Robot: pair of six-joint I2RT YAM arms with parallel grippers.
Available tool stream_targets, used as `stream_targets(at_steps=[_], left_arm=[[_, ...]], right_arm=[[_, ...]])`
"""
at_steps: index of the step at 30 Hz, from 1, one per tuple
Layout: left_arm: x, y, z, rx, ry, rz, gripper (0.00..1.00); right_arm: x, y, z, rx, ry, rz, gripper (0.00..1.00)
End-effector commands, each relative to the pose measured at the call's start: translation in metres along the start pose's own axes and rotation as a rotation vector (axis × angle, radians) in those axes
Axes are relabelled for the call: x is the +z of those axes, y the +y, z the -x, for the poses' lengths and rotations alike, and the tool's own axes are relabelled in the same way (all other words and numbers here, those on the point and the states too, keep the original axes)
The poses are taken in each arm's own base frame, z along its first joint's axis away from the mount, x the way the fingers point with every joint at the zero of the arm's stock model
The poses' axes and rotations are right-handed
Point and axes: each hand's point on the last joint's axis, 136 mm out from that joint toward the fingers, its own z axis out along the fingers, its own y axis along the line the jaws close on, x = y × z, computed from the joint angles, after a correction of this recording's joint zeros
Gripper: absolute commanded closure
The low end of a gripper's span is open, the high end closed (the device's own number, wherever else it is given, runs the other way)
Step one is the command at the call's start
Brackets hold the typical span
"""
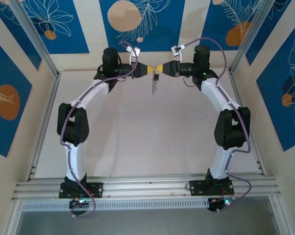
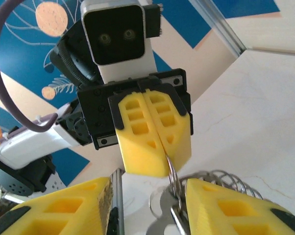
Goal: Put the keys on the keyring
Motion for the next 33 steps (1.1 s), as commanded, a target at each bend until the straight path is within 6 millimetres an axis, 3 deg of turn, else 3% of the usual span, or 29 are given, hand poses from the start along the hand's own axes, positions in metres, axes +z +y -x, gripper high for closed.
stream_targets(at_steps=[1, 13, 33], left_arm=[[-0.009, -0.037, 0.034, 0.081, -0.086, -0.053, 1.0], [-0.012, -0.037, 0.044, 0.028, -0.136, -0.078, 1.0], [-0.01, -0.04, 0.047, 0.012, -0.131, -0.093, 1.0]], right_arm=[[-0.006, 0.014, 0.01, -0.05, -0.07, -0.015, 0.53], [-0.015, 0.009, 0.003, -0.083, -0.18, -0.067, 0.47], [0.012, 0.016, 0.006, -0.152, -0.138, 0.027, 0.45]])
